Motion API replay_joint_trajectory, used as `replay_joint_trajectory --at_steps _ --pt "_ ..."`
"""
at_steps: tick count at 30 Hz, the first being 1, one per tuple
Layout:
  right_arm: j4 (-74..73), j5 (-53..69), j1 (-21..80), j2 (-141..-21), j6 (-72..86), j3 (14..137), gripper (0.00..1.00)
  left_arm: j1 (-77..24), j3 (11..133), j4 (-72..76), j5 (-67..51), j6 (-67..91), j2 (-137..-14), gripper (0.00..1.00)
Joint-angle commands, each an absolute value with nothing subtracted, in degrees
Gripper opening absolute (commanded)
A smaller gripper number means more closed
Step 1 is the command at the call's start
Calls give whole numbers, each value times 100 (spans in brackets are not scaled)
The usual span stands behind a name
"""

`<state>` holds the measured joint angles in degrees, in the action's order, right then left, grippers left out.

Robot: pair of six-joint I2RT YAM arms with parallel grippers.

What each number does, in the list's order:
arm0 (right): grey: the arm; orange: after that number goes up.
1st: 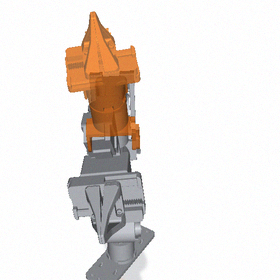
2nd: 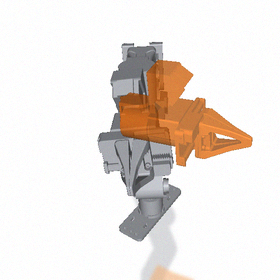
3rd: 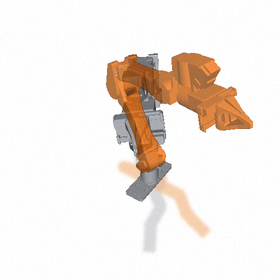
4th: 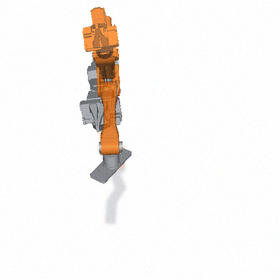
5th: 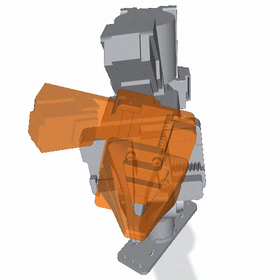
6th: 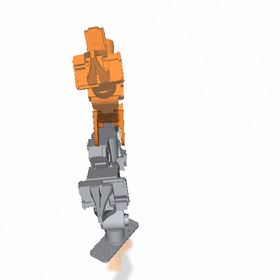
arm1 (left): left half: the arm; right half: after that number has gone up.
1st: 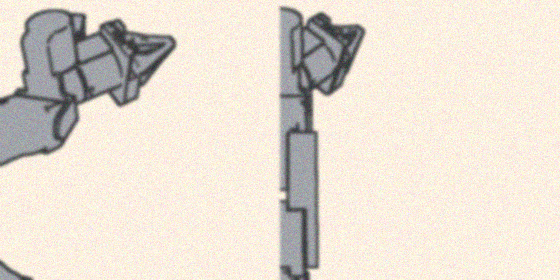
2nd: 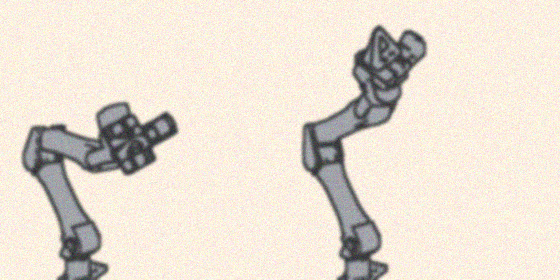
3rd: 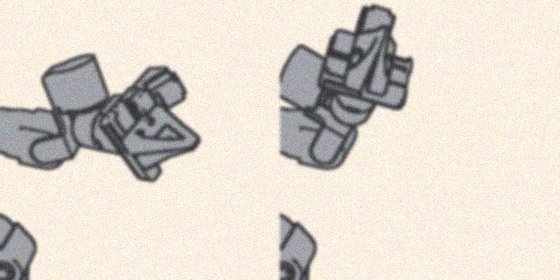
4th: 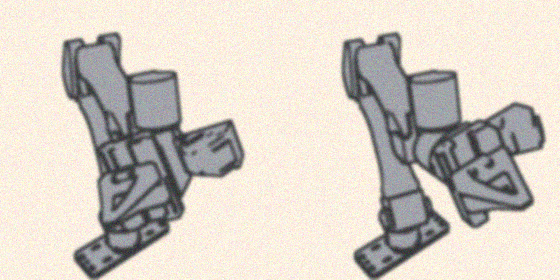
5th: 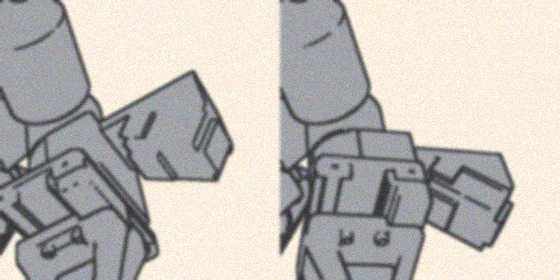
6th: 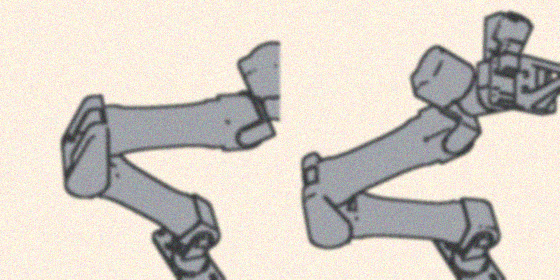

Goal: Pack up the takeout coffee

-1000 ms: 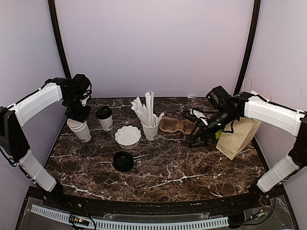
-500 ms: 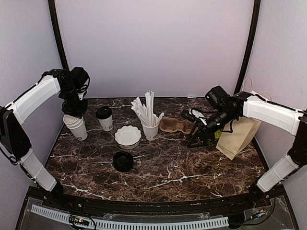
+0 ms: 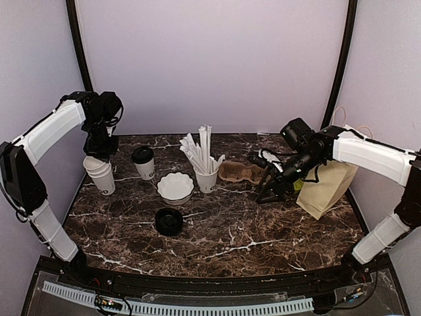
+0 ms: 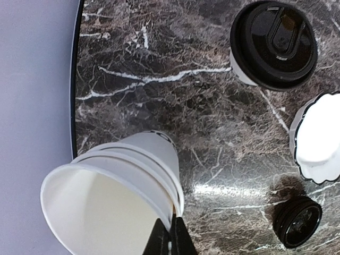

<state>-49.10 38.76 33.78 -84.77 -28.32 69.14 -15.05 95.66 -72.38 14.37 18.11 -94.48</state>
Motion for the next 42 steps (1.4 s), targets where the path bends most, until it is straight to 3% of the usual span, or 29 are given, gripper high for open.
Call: replay_joint_trajectory --at_steps 1,3,4,7,9,14,22,34,42 --pt "-4942 3975 3452 -8560 -2891 7131 67 -1822 9700 -7873 1607 1892 -9687 0" --pt "-4937 3956 3462 -8561 -2892 7128 67 -1900 9179 -7158 1720 1888 -9384 0" --pt "-4939 3955 3469 -8563 -2892 7124 67 -1822 9308 -7705 2777 2056 -9689 0" --pt "-4924 3930 3485 -8556 -2883 7112 67 -1672 9382 -7703 1986 1881 -9718 0" --pt "-4940 3904 3497 -8582 -2883 7127 67 -1798 9581 -7684 2559 2009 -9641 0" --pt "-4964 3885 3515 -8644 -2904 7190 67 -1769 9790 -7576 2071 1939 -9720 0" --pt "-5000 3867 3533 -8675 -2927 7224 67 -1784 10214 -8185 2731 2147 -9828 0" --pt "-5157 3876 3533 -8608 -2973 7370 67 -2116 10750 -8323 2991 2210 -8976 0" --pt "-5077 3669 3407 -8613 -2943 7241 66 -3320 10495 -7154 1032 1144 -8294 0"
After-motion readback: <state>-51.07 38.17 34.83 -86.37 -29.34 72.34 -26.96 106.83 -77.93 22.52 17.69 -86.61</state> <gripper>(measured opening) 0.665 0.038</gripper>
